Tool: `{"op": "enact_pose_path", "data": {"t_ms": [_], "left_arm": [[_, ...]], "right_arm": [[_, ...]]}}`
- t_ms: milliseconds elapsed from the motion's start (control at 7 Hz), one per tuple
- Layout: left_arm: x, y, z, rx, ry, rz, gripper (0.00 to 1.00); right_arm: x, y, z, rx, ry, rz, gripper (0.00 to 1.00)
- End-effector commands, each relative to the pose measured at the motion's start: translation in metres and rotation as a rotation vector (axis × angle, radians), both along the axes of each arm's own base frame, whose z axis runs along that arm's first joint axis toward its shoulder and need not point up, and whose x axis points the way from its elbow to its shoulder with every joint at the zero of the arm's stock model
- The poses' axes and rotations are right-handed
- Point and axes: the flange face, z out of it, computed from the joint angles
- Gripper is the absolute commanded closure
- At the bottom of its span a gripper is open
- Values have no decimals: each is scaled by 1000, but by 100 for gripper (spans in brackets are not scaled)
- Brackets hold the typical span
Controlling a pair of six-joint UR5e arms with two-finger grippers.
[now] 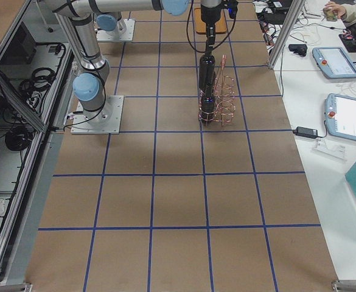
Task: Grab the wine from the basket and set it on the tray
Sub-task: 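Lift the dark wine bottle up out of the rack with the right gripper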
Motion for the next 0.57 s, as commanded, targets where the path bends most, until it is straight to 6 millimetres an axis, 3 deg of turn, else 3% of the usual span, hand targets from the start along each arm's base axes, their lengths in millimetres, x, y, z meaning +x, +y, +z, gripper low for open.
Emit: {"op": "enact_pose_path", "data": {"t_ms": [0, 143, 286, 429], "left_arm": [[0, 0, 0, 0, 0, 0, 0], [0, 0, 0, 0, 0, 0, 0], [0, 0, 0, -2, 0, 0, 0], [0, 0, 0, 0, 0, 0, 0]], "right_arm": [[4, 39, 34, -1, -2, -8, 73], [6, 48, 42, -8, -9, -30, 73], [21, 53, 42, -4, -24, -70, 73], [53, 57, 38, 3, -32, -97, 74]]}}
